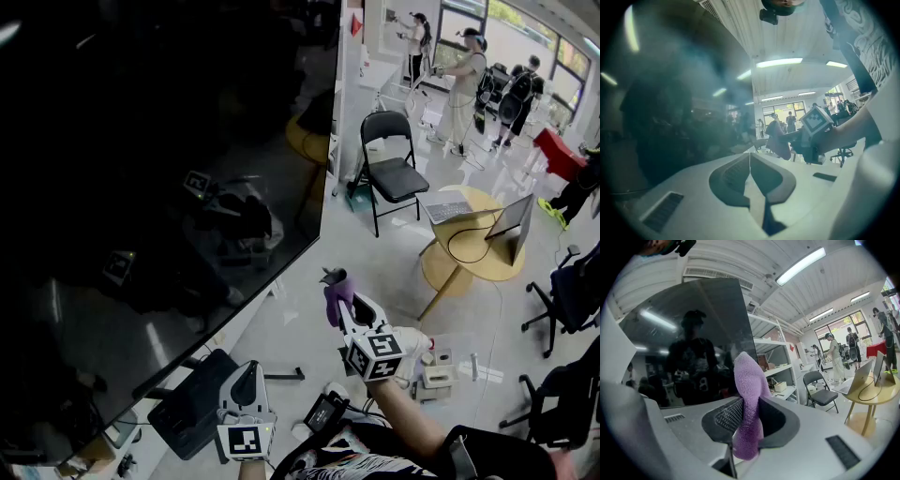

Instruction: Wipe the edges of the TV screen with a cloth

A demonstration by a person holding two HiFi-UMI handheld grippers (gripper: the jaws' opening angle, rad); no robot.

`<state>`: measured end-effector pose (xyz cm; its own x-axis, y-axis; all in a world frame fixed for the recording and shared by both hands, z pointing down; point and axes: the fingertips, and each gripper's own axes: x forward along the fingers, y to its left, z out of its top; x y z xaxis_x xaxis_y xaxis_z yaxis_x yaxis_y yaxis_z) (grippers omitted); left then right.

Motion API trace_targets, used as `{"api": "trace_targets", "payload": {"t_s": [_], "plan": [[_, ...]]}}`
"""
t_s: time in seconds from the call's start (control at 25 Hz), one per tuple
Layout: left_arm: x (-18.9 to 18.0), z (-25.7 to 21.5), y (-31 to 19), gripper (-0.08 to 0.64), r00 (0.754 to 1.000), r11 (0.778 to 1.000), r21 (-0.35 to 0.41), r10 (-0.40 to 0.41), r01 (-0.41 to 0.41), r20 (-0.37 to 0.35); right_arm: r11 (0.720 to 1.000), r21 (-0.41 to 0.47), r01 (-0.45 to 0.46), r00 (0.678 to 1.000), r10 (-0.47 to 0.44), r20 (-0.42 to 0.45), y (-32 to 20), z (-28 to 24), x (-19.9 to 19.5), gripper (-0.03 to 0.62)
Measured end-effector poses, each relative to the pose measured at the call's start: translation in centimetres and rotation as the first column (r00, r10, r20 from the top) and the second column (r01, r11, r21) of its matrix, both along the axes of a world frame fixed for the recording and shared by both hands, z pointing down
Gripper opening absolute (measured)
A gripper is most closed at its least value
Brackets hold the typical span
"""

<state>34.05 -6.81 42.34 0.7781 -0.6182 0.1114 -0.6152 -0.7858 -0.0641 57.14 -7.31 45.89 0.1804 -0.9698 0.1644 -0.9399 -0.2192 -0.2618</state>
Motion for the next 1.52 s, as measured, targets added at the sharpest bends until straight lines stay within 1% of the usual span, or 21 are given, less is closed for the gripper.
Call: {"api": "trace_targets", "payload": {"t_s": [0.16, 0.32, 0.36, 0.48, 0.52, 0.56, 0.68, 0.76, 0.92, 1.12, 1.28, 1.36, 1.44, 1.52], "plan": [[3.5, 0.0, -3.1, 0.018, 1.0, 1.0, 0.005, -0.021, 0.021, 0.008, 1.0, 0.008, 0.015, 1.0, -0.015, 0.009, -3.3, 0.1, 2.6, 0.109], [6.5, 0.0, -6.2, 0.018, 0.998, 0.998, 0.013, -0.066, 0.066, 0.008, 0.998, 0.016, 0.059, 0.998, -0.059, -0.016, -6.2, -0.3, 4.7, 0.109], [7.2, 0.0, -6.7, 0.018, 0.997, 0.997, 0.017, -0.078, 0.078, 0.02, 0.997, 0.016, 0.071, 0.997, -0.071, -0.019, -6.8, -0.3, 5.2, 0.109], [8.8, 0.9, -7.1, 0.018, 0.99, 0.995, 0.039, -0.098, 0.095, 0.101, 0.994, 0.007, 0.113, 0.993, -0.113, -0.034, -7.7, -0.2, 6.3, 0.109], [9.3, 1.0, -7.1, 0.018, 0.989, 0.994, 0.041, -0.108, 0.104, 0.105, 0.992, 0.005, 0.124, 0.991, -0.124, -0.04, -7.9, -0.2, 6.6, 0.109], [9.8, 0.9, -7.3, 0.018, 0.988, 0.992, 0.04, -0.121, 0.117, 0.098, 0.992, 0.006, 0.129, 0.991, -0.129, -0.045, -8.2, -0.1, 7.1, 0.109], [11.2, 0.1, -8.7, 0.018, 0.984, 0.985, 0.032, -0.173, 0.172, 0.038, 0.992, 0.014, 0.128, 0.991, -0.127, -0.039, -9.6, 0.3, 8.7, 0.109], [11.6, 0.0, -9.2, 0.018, 0.98, 0.98, 0.03, -0.2, 0.199, 0.016, 0.991, 0.017, 0.134, 0.991, -0.133, -0.024, -10.3, 0.6, 9.5, 0.109], [11.7, -0.4, -10.0, 0.018, 0.972, 0.97, 0.056, -0.236, 0.236, -0.005, 0.992, 0.047, 0.119, 0.993, -0.119, -0.018, -11.4, 0.3, 11.0, 0.109], [10.1, -0.9, -10.3, 0.018, 0.957, 0.955, 0.064, -0.289, 0.29, -0.023, 0.988, 0.063, 0.138, 0.99, -0.136, -0.037, -12.2, -0.5, 10.7, 0.109], [9.1, -0.7, -10.5, 0.018, 0.946, 0.945, 0.051, -0.324, 0.324, -0.004, 0.985, 0.07, 0.155, 0.987, -0.152, -0.045, -12.7, -0.7, 10.1, 0.109], [8.8, -0.1, -10.5, 0.018, 0.946, 0.945, 0.051, -0.325, 0.323, 0.026, 0.984, 0.062, 0.165, 0.985, -0.162, -0.056, -12.8, -0.4, 9.7, 0.109], [8.6, 0.2, -10.6, 0.018, 0.944, 0.944, 0.045, -0.329, 0.328, 0.029, 0.984, 0.054, 0.171, 0.984, -0.168, -0.06, -13.1, 0.1, 9.5, 0.109], [8.6, 0.6, -10.6, 0.018, 0.943, 0.944, 0.042, -0.329, 0.327, 0.051, 0.983, 0.049, 0.177, 0.983, -0.174, -0.056, -13.5, 0.5, 9.6, 0.109]]}}
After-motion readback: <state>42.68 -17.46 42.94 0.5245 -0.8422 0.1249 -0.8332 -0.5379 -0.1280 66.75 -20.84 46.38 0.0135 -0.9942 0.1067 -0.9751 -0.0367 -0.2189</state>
